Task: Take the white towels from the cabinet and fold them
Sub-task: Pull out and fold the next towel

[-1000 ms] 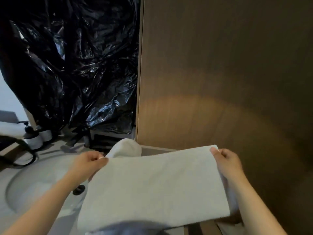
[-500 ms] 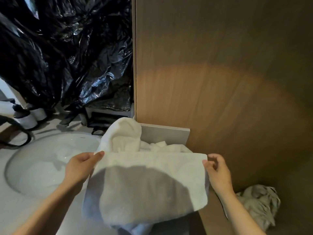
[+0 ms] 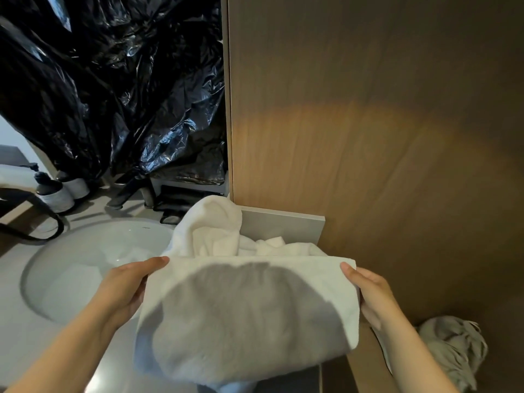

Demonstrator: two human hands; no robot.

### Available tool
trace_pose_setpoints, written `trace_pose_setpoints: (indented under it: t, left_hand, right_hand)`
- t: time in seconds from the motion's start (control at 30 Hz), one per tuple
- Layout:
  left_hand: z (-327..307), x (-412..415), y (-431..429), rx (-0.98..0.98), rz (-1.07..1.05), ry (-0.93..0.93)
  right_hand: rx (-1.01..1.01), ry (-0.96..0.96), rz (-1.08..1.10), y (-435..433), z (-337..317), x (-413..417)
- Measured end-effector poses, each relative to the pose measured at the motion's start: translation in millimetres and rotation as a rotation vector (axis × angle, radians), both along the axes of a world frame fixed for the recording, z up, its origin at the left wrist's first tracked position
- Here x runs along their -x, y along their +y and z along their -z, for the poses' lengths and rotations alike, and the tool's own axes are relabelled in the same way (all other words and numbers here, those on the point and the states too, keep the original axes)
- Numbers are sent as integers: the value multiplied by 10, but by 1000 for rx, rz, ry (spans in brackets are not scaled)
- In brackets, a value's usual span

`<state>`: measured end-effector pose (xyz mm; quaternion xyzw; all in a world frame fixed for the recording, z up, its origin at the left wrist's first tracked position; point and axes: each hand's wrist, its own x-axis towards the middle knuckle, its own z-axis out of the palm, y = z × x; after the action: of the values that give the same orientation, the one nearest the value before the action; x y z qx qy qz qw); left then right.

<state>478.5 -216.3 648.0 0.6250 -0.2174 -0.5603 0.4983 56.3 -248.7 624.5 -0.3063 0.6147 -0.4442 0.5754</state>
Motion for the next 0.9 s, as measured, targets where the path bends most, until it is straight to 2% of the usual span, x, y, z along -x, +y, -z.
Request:
trace_pose_setpoints:
  t: [0.17, 0.47, 0.67, 0.9]
  left_hand:
    - [-33, 64, -4, 86, -17, -205]
    - [-27, 10, 90, 195, 0, -548]
    - [4, 51, 75, 171, -44, -591]
    - [-8, 52, 82, 130, -88, -497]
  right_hand:
    - [59, 68, 102, -66, -61, -29]
    - [86, 33, 178, -84, -112, -166]
    - [113, 22, 261, -92, -155, -237]
    - [145, 79, 306, -87, -178, -287]
